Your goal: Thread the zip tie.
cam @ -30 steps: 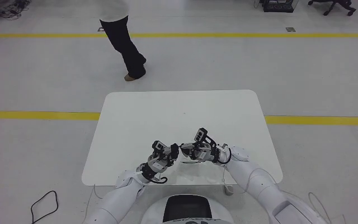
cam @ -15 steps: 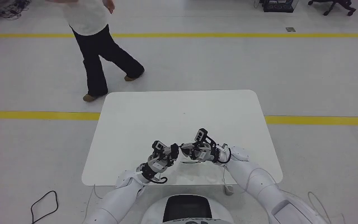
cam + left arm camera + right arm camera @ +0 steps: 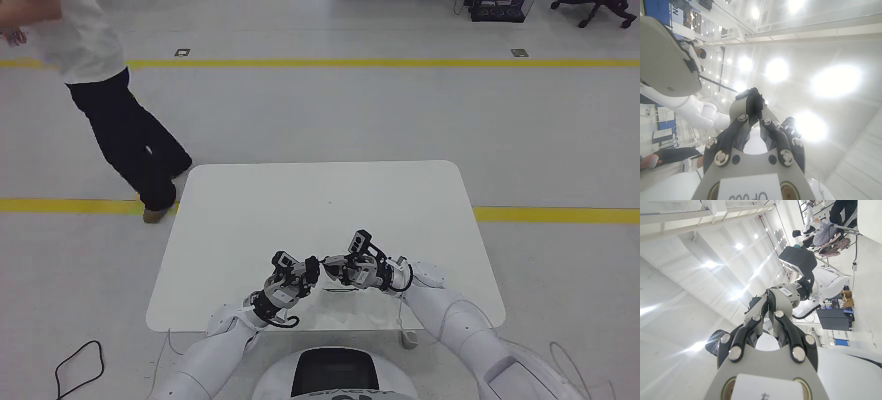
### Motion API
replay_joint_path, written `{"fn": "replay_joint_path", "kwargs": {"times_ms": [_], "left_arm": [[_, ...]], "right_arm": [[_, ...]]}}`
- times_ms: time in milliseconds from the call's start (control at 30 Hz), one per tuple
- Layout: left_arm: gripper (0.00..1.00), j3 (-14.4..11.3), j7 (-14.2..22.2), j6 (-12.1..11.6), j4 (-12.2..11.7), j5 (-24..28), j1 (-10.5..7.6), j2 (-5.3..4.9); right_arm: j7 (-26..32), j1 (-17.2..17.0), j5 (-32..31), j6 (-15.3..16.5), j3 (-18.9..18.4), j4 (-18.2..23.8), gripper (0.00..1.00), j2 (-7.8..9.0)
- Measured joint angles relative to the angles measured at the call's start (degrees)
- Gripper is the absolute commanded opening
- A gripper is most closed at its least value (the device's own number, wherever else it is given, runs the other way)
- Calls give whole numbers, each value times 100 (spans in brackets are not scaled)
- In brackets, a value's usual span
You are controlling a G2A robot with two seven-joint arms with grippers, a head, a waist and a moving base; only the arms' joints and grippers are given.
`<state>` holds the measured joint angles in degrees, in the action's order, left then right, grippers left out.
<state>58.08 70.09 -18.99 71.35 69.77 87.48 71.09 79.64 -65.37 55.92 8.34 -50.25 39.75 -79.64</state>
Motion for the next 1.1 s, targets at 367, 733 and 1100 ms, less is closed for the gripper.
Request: {"fn": "replay_joint_path", "kwargs": {"times_ms": [367,733,1100], "left_arm": [[0,0,0,0,0,0,0,0],[0,0,0,0,0,0,0,0],[0,0,0,0,0,0,0,0]], "right_arm": [[0,13,-32,-22,-30,-75,0,-22],[0,18,-80,-7,-70,-143,100,-35],[1,-58,2,521,-665,-107,100,169]]}}
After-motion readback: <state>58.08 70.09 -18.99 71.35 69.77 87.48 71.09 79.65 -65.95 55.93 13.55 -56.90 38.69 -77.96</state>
